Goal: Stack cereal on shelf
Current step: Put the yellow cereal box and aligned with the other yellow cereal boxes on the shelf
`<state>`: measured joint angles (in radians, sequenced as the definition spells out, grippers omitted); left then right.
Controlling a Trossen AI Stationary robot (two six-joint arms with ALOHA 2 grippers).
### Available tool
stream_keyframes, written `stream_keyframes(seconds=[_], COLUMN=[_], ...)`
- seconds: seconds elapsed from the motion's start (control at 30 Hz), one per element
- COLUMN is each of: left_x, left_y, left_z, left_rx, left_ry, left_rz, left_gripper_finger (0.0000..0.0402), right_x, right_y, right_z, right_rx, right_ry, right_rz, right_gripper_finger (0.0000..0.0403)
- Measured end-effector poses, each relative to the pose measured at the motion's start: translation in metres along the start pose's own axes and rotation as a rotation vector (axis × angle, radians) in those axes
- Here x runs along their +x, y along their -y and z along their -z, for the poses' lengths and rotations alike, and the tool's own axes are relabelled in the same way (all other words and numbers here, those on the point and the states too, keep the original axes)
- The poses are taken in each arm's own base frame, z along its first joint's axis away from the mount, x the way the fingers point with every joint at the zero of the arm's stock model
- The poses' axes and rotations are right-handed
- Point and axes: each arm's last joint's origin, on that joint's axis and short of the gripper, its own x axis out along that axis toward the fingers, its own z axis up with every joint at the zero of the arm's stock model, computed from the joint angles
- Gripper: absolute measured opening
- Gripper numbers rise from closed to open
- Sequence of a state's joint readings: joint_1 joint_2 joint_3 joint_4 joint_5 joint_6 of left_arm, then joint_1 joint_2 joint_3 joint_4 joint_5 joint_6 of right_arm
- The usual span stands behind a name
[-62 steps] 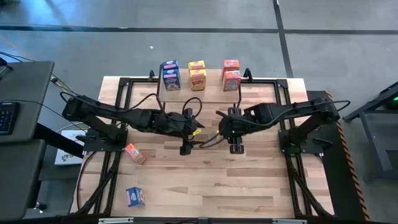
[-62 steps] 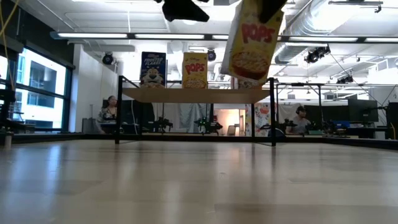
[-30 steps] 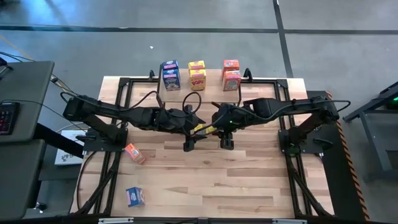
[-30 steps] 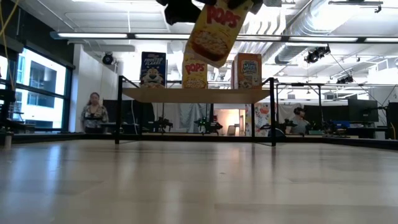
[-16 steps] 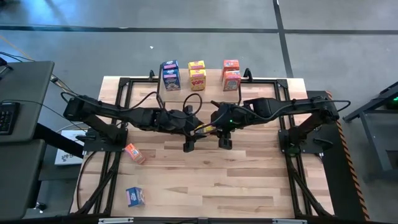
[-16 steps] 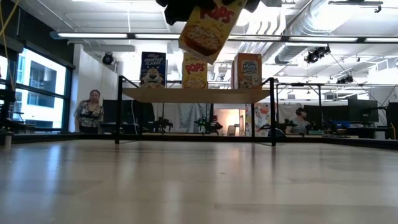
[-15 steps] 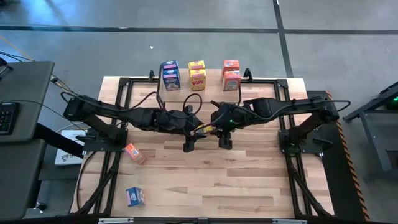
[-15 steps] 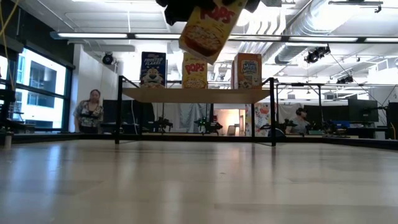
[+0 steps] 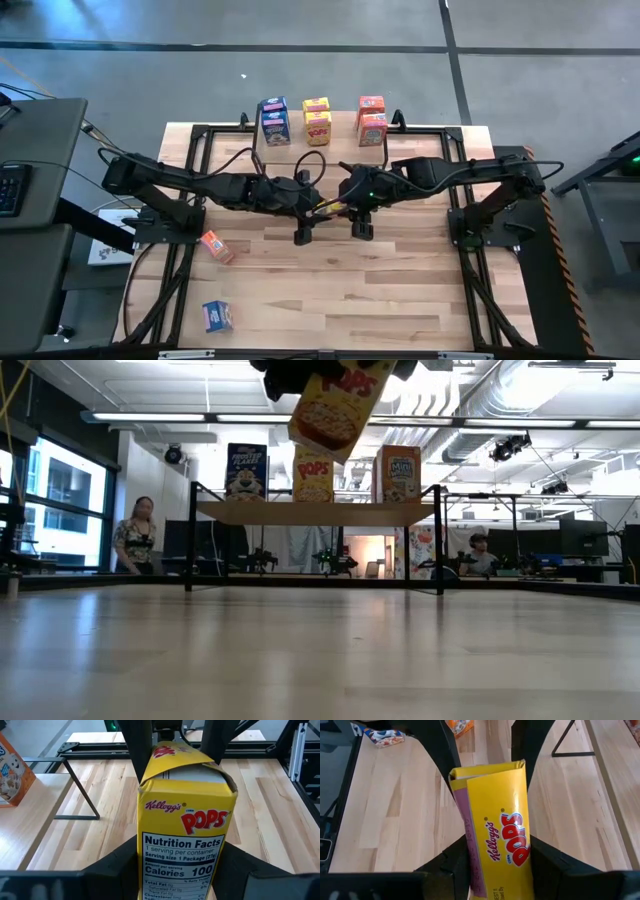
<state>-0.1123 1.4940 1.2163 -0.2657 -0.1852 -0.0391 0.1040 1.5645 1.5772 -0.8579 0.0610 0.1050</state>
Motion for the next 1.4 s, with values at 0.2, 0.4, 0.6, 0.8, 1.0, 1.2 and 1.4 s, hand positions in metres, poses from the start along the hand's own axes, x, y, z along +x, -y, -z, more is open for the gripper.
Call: stream_keyframes(seconds=[0.2,0.4,0.6,0.8,1.0,1.2,1.4], left_x=[0.0,0.0,0.0,-0.003,-0.009,-0.008,-0.002], left_y=[0.0,0.0,0.0,-0.003,-0.016,-0.036,-0.056], left_z=[0.0,0.0,0.0,0.003,0.0,-0.007,0.011], left_rx=[-0.001,-0.002,-0.001,0.01,0.029,0.027,-0.01], left_ry=[-0.001,-0.002,-0.005,-0.044,-0.027,0.034,0.068], left_rz=[0.023,0.023,0.023,0.016,-0.015,-0.07,-0.119], left_gripper_finger=[0.0175,0.0175,0.0175,0.0174,0.0174,0.0174,0.0174], right_x=[0.0,0.0,0.0,-0.024,-0.063,-0.1,-0.132], right_y=[-0.001,-0.001,0.0,0.0,0.001,0.002,0.006], right_z=[0.0,-0.001,0.0,-0.01,-0.028,-0.039,-0.029], right_rx=[-0.027,-0.027,-0.027,-0.001,0.002,-0.031,-0.047], right_ry=[0.004,0.009,0.002,-0.01,0.056,0.124,0.177], right_rz=[-0.013,-0.013,-0.01,-0.009,-0.016,-0.02,0.034], right_gripper_finger=[0.0159,0.0203,0.0243,0.0248,0.0248,0.0248,0.0248])
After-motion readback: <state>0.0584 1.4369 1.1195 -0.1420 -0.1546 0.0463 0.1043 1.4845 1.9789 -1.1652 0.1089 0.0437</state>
